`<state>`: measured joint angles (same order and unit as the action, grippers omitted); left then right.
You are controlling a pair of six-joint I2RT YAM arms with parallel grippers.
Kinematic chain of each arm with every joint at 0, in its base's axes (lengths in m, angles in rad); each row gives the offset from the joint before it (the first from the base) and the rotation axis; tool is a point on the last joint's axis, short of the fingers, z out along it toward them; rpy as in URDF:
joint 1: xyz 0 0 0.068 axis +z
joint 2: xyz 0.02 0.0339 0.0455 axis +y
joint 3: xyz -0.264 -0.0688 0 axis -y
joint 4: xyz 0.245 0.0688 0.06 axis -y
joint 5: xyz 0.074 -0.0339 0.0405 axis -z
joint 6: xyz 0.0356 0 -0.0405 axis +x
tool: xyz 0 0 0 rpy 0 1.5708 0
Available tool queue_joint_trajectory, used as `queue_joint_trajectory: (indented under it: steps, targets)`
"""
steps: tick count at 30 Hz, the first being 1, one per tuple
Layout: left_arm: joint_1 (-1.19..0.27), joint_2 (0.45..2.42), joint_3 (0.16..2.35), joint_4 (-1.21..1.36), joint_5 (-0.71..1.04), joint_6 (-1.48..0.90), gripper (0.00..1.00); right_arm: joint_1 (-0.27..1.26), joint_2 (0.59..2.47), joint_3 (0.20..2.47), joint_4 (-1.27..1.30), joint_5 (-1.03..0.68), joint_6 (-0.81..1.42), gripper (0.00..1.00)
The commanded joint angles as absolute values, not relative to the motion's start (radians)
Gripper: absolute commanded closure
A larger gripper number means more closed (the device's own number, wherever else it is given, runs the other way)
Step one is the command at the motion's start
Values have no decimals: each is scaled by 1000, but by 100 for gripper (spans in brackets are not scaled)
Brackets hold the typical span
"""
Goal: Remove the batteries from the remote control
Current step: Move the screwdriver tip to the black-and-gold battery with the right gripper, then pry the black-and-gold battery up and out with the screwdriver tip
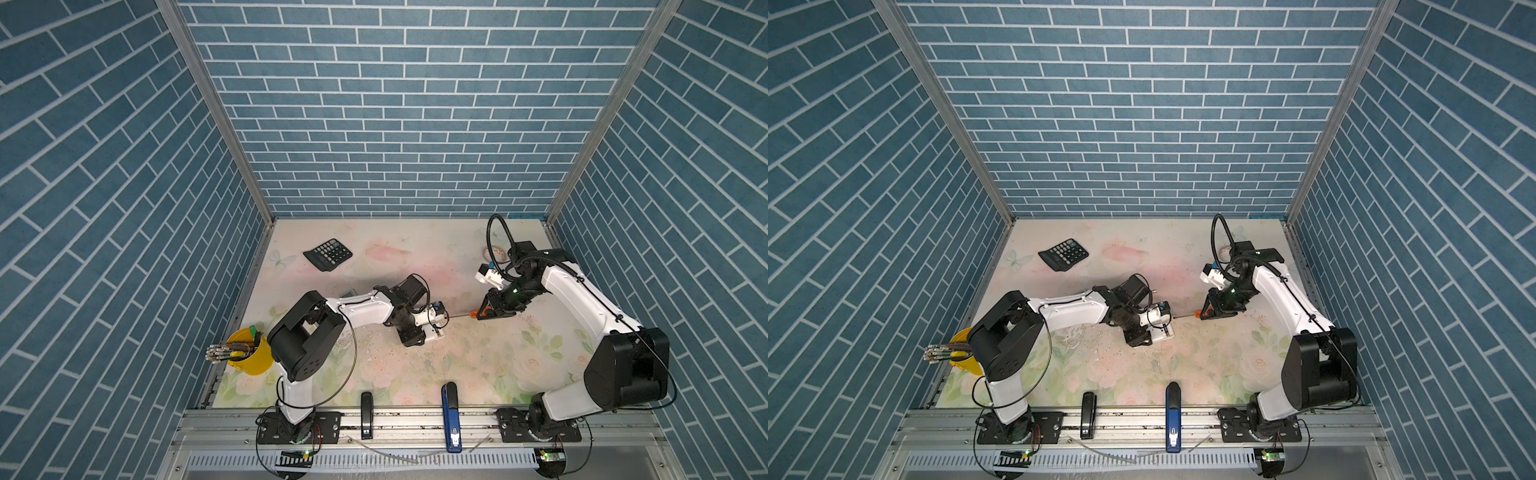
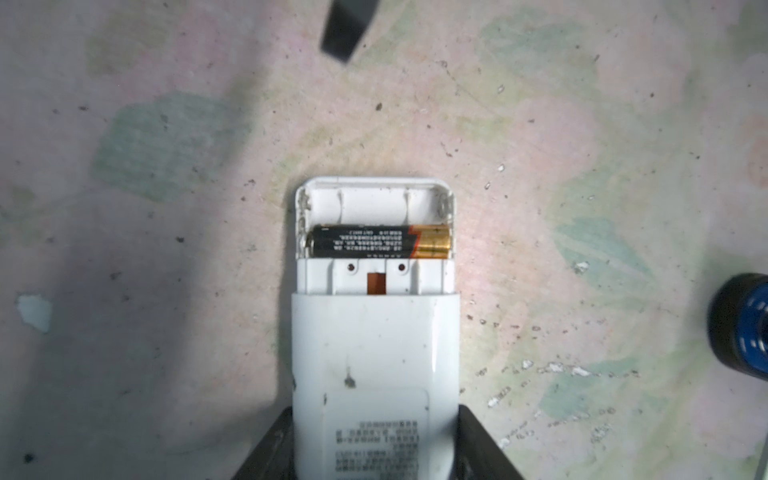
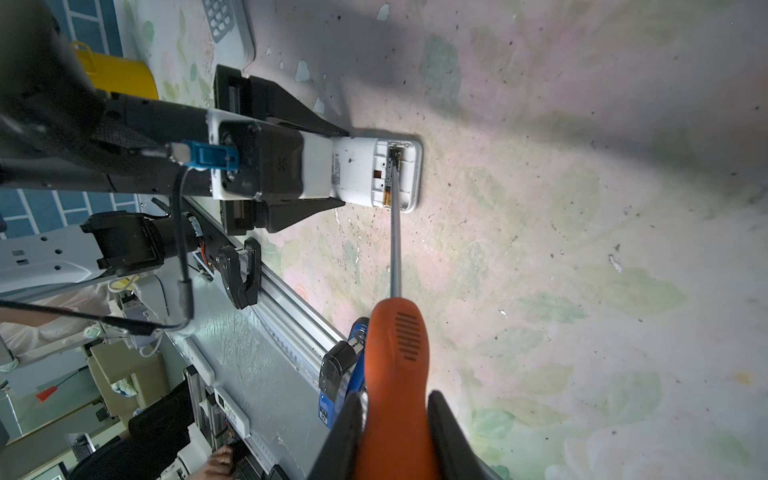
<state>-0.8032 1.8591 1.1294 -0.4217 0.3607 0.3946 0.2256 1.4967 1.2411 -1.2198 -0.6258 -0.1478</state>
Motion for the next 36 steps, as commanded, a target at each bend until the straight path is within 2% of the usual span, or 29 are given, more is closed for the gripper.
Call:
queue_joint_trajectory:
  steps: [1,12,36]
  targets:
    - [-802,1870,1123,-440,386,407,83,234,1539,1260,-1256,-679,-218,100]
    - [-805,1822,1071,-349,286,376,84,248,1616,1264,-1264,-672,-186,100]
    - [-838,1826,1070,-351,162,429,86,273,1731,1231,-1225,-742,-231,100]
